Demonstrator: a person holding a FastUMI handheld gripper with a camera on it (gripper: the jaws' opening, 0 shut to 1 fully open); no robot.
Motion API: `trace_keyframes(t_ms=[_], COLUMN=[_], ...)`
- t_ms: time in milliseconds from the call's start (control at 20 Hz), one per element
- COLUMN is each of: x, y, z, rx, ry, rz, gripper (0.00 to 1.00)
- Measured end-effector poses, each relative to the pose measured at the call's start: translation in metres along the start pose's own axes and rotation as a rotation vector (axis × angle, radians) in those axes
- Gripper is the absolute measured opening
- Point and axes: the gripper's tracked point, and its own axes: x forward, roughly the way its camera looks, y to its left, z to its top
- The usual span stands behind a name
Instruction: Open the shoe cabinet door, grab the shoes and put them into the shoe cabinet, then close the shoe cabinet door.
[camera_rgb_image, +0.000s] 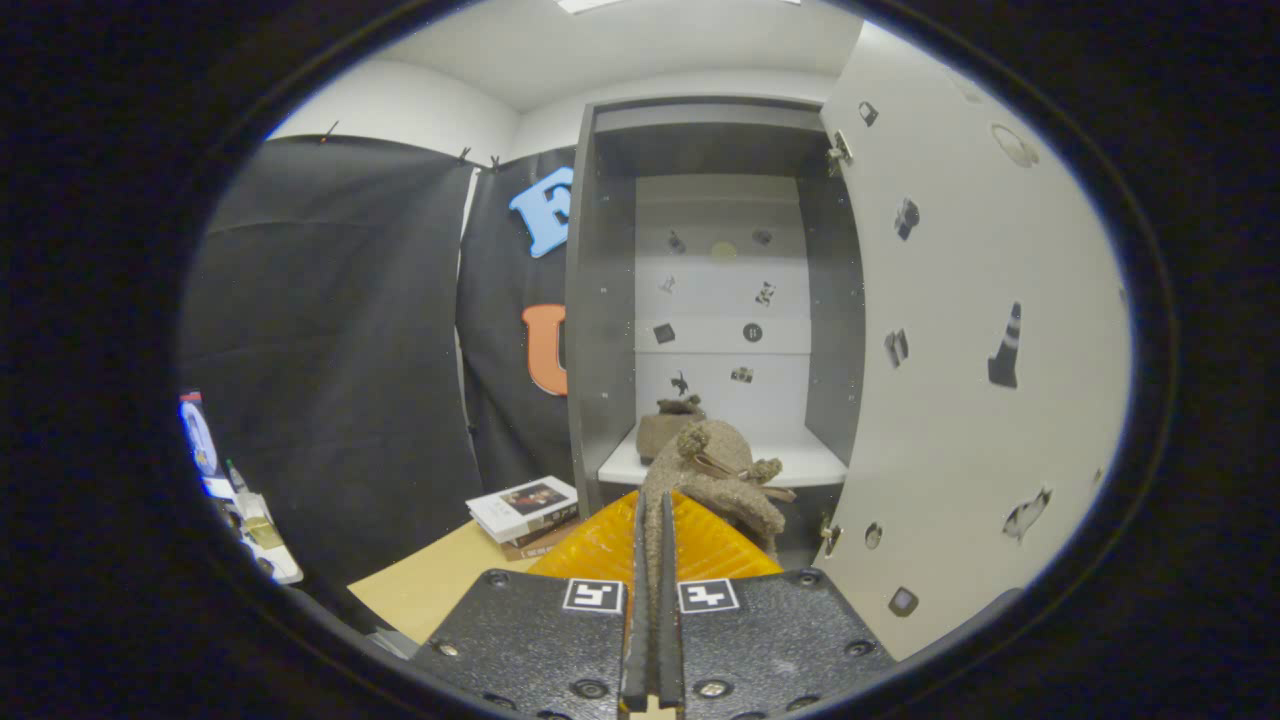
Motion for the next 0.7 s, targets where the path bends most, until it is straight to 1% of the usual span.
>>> trace_keyframes(t_ms=[150,350,500,700], x=[0.002,0.019,0.046,0.087], y=[-0.013,-0.033,-0.044,-0.057], z=[0.043,0.084,0.095,0.093], rx=[-0.023,-0.08,-0.133,-0.143], ry=[-0.036,-0.058,-0.05,-0.043], rz=[-0.049,-0.123,-0.158,-0.183], gripper=[0.07,0.07,0.07,0.07])
